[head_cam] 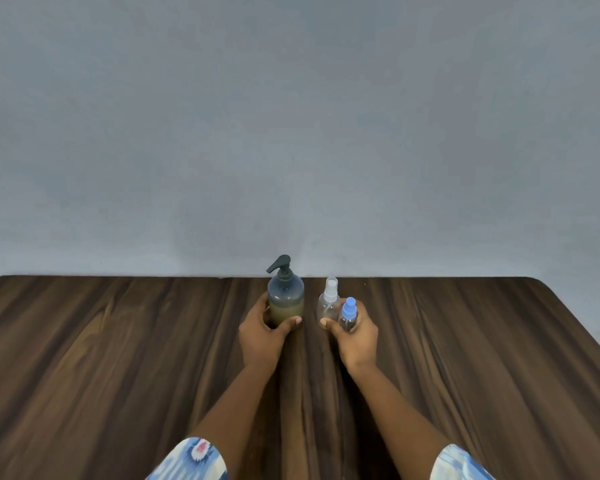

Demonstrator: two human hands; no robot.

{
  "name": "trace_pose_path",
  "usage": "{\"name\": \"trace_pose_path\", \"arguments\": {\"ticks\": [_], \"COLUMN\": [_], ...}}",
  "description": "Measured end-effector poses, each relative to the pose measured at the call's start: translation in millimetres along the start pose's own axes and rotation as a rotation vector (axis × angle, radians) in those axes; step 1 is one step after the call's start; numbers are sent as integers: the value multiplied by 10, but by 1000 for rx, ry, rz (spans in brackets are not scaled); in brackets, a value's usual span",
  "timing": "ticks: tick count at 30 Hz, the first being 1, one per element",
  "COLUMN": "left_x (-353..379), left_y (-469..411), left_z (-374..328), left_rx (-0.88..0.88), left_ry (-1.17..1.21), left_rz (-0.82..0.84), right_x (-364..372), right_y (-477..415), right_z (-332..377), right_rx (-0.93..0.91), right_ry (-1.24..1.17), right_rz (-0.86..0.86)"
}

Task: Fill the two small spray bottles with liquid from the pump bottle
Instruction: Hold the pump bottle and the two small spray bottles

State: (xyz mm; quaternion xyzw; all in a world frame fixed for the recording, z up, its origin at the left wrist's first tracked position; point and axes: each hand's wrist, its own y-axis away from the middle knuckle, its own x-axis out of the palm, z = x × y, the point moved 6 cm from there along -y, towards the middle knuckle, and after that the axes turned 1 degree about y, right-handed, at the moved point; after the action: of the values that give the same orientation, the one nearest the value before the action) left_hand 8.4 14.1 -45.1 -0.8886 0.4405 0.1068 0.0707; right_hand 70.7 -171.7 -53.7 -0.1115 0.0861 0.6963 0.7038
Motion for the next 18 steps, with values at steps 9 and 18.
{"name": "trace_pose_path", "arguments": {"ticks": [9, 18], "left_x": [-142, -364], "left_y": [535, 1031], "left_z": [55, 48], "left_rx": [69, 140], "left_ry": [10, 13], "left_rz": [-29, -59], "right_x": [-129, -274], "right_y": [509, 1011], "right_z": [-47, -60], "right_rx": [-51, -119], "right_ry": [36, 60], "right_rz": [-52, -83]}}
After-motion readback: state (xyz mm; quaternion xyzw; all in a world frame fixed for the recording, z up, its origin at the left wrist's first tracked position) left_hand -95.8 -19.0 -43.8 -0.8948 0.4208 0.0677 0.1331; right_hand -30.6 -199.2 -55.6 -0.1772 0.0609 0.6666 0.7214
